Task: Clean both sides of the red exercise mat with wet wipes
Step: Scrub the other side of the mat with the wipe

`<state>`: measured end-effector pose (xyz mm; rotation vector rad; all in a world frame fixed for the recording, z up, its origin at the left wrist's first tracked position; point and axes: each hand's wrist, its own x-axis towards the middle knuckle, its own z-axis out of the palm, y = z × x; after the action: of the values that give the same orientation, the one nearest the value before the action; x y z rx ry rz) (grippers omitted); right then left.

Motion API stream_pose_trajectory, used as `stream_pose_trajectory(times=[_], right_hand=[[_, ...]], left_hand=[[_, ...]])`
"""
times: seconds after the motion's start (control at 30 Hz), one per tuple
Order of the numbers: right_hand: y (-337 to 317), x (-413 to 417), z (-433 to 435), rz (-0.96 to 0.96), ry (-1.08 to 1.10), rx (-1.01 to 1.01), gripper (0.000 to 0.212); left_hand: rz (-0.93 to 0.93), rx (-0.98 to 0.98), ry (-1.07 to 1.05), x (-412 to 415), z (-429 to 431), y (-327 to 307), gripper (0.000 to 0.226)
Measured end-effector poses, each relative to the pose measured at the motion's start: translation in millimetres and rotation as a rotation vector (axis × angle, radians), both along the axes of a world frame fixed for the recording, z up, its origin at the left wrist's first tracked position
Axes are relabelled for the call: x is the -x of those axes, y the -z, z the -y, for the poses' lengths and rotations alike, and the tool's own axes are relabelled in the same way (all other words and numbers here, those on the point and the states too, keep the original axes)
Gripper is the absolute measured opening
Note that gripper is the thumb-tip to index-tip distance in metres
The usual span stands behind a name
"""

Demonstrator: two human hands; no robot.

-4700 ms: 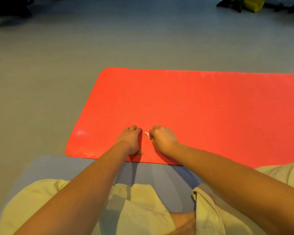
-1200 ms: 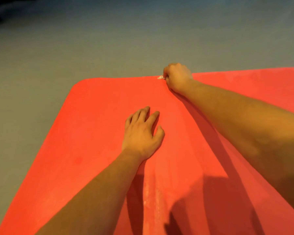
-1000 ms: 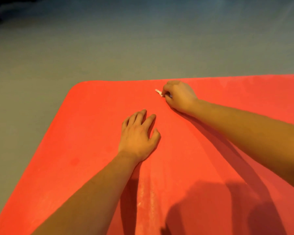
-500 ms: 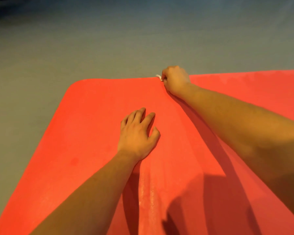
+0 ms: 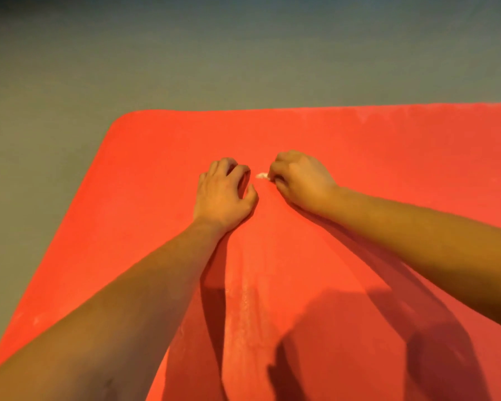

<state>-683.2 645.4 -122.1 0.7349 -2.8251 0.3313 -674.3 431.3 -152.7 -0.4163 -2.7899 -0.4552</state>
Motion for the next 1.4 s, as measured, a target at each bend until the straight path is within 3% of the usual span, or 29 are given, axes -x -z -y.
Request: stream_pose_trajectory(times=[0.13,0.27,0.47,0.6,0.73,0.87,1.23,1.4], right_hand=[[-3,46,7,0.032,0.208,-0.015,0.019],[-10,29,15,0.053,0.228,-0.027,0.018],[-10,-81,11,0.115,-0.009,0.038,0.015],[-12,-128,-4,0.13,-0.196,-0.027,0.015],[-14,-78,6,0.098,-0.012,-0.057,0.023],[-15,-60,17,0.111,0.191,-0.099,0.011],[-26,-212,12,0.166,-0.12,-0.043,0.01],[-28,-179,13,0.213,0.075,-0.004,0.013]], left_hand=[[0.002,-0.017,0.014,0,0,1,0.041],[0.006,-0.021,0.012,-1,1,-2,0.039],[-0.037,-0.065,0.016,2,1,-1,0.033],[-0.058,-0.035,0.017,1,0,-1,0.03],[-0.042,0.022,-0.059,-7,-2,-5,0.03],[0.039,0.082,-0.057,-23,-9,-13,0.029],[0.23,0.167,0.029,-90,-5,-32,0.034],[0.273,0.122,0.059,-131,0,-32,0.037]])
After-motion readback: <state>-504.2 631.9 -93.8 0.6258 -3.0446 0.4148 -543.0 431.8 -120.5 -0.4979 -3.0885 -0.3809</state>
